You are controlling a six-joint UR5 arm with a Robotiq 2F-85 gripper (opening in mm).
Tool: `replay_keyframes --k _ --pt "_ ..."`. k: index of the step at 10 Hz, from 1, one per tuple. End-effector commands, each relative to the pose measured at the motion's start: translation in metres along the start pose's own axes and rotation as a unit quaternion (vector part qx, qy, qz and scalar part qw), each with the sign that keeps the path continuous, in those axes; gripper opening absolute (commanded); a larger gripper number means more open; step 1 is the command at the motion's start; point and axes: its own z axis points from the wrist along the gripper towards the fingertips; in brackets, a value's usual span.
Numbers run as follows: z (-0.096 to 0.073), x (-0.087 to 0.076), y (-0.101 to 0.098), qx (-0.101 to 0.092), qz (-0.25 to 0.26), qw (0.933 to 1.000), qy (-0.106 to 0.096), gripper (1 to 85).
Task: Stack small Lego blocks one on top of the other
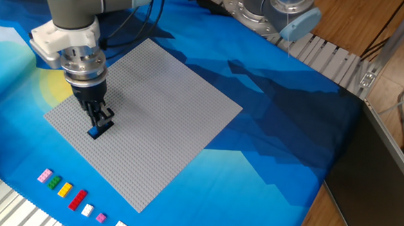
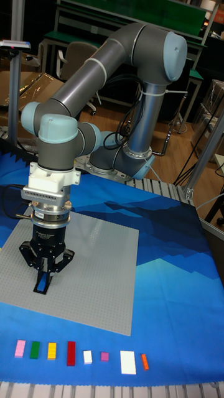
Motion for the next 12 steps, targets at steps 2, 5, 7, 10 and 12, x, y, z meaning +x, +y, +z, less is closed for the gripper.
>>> replay_keyframes --k 2,5,7,10,12 --pt "-0.002 -0.004 -0.001 -0.020 0.002 0.9998 -0.004 1.0" --pt "-0.002 -0.009 0.003 -0.029 0.005 0.9995 -0.012 1.0" --pt "0.000 -0.015 0.002 -0.027 0.006 0.9993 -0.025 1.0" --pt "0.002 -0.017 -0.001 -0.016 0.007 0.9996 -0.024 1.0" --pt "0.005 -0.012 -0.011 0.015 0.002 0.9998 -0.011 1.0"
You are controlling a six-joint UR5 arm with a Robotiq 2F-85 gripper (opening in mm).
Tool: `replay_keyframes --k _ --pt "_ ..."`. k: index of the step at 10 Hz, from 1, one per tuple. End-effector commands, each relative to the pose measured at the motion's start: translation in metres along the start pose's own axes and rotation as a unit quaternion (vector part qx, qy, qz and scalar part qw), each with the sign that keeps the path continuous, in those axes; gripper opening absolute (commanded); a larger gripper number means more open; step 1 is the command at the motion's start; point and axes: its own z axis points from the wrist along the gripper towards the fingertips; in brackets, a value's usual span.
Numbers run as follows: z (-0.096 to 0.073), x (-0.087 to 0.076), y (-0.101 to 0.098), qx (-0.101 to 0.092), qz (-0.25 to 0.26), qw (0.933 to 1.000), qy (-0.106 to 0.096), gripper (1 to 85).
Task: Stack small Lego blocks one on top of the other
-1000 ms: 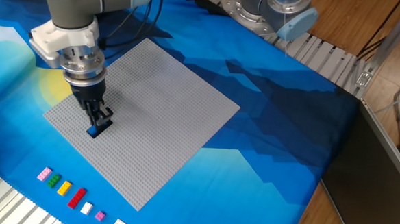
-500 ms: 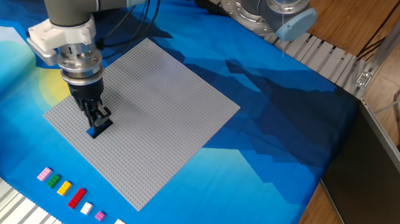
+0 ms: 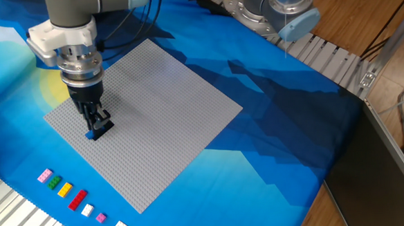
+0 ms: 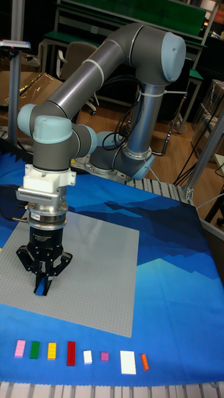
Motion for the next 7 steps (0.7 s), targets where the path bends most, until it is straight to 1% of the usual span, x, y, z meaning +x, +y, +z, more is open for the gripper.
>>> replay_keyframes --k 1,2,3,7 --pt "0.000 0.005 -0.007 0.026 0.005 0.9995 0.015 1.0" --pt "-0.001 0.011 -0.007 0.029 0.006 0.9991 0.030 1.0" --pt "-0.002 0.016 -0.006 0.030 0.007 0.9987 0.040 1.0" --pt "-0.008 0.029 0.000 0.034 0.013 0.9973 0.064 1.0"
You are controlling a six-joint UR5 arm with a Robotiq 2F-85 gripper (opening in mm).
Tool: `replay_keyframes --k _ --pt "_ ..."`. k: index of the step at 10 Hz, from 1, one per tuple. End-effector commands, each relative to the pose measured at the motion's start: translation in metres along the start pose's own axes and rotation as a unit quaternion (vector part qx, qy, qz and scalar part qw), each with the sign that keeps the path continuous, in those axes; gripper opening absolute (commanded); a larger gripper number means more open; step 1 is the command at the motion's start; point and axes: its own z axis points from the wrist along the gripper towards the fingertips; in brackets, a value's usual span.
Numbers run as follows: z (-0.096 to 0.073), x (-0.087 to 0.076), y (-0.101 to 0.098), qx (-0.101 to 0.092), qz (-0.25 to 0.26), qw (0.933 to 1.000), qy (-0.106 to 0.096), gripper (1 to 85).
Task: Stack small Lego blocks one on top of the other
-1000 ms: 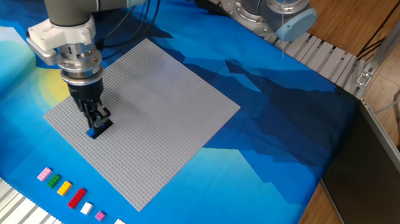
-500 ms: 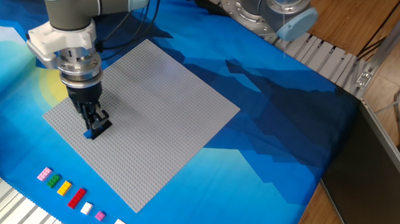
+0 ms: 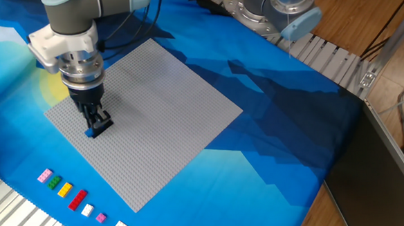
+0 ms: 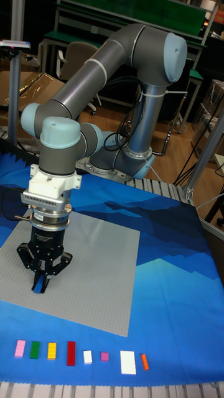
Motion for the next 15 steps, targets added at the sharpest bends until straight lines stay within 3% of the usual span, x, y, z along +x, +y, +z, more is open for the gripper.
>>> replay_keyframes --k 1,4,8,15 --pt "-0.005 0.010 0.005 -0.002 0.009 0.9998 0.019 1.0" --pt "-0.004 0.014 0.005 -0.006 0.008 0.9995 0.029 1.0" --pt "-0.008 0.028 0.004 -0.010 0.003 0.9979 0.064 1.0" --pt "-0.005 0.019 -0.002 -0.004 -0.010 0.9987 0.049 1.0"
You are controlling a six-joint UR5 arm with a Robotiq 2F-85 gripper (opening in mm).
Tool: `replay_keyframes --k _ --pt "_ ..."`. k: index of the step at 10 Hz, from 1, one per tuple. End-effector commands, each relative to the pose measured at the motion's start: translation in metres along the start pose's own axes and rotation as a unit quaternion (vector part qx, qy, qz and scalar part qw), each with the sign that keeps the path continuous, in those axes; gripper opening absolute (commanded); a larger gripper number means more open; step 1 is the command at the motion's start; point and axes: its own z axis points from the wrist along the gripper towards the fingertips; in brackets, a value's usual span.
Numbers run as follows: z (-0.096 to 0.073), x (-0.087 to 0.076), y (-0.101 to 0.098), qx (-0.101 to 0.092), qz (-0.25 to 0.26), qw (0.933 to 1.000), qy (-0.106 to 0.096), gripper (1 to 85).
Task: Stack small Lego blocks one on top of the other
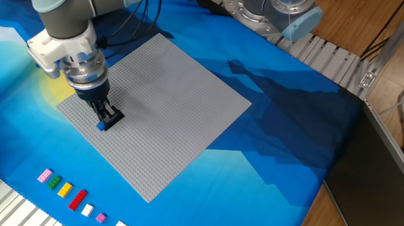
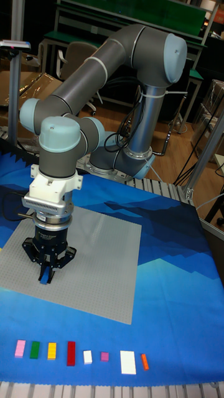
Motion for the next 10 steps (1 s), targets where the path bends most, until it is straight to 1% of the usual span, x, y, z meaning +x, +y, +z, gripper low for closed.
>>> replay_keyframes --k 1,2,3,5,6,10 --pt "-0.001 -0.008 -0.008 0.000 -0.007 0.9998 -0.017 1.3" --pt "-0.001 -0.013 -0.009 0.000 -0.017 0.9995 -0.028 5.3" --pt "-0.004 -0.011 -0.009 -0.005 -0.025 0.9994 -0.023 13.3" --pt "-0.004 -0.012 -0.007 -0.013 -0.029 0.9991 -0.026 18.0" --pt "-0.003 -0.013 -0.006 -0.011 -0.030 0.9991 -0.029 22.0" --pt "-0.004 -0.018 -0.001 -0.018 -0.039 0.9982 -0.043 34.7"
